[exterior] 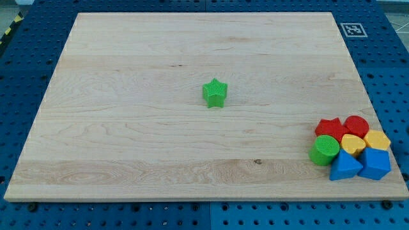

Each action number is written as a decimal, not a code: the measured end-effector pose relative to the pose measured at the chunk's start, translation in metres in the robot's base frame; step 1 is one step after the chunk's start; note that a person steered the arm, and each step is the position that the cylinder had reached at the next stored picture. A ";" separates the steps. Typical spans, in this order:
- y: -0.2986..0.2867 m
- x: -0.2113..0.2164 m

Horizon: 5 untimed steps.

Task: Move a group of blocks up a bit

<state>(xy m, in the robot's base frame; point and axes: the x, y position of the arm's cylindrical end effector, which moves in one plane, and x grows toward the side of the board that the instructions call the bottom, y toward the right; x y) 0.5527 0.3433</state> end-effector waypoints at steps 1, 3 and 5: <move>-0.017 0.063; -0.069 0.065; -0.124 0.065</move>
<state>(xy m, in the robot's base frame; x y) 0.6176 0.2194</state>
